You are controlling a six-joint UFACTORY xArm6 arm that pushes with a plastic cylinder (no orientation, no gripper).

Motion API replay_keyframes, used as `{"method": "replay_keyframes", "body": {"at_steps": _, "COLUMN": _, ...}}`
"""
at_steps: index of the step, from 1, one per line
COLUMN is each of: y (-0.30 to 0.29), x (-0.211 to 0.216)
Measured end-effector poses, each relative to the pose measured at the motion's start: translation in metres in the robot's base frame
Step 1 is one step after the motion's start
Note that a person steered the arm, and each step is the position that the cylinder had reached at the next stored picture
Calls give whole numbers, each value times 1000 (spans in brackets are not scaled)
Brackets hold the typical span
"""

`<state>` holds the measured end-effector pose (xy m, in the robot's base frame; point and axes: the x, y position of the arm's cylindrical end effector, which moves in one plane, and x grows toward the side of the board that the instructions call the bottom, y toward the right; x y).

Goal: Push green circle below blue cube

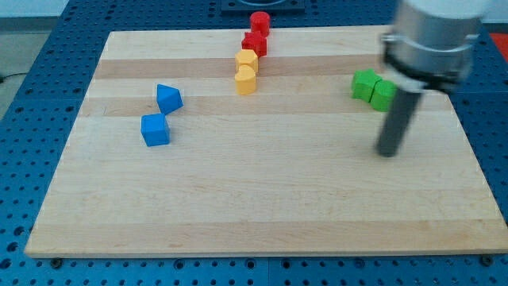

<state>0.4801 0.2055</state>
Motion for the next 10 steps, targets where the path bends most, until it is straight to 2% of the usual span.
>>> {"method": "replay_keyframes", "body": {"at_steps": 1, "y": 43, "x": -46}}
{"method": "replay_keyframes", "body": {"at_steps": 2, "y": 69, "x": -59}}
{"method": "replay_keyframes", "body": {"at_steps": 3, "y": 54, "x": -75}}
{"method": "replay_keyframes", "body": {"at_steps": 5, "y": 61, "x": -93}}
{"method": "replay_keyframes", "body": {"at_steps": 6, "y": 17, "x": -124}}
{"method": "replay_keyframes", "body": {"at_steps": 7, "y": -29, "x": -72}}
{"method": "replay_keyframes", "body": {"at_steps": 8, "y": -103, "x": -51}}
{"method": "replay_keyframes", "body": {"at_steps": 10, "y": -197, "x": 2}}
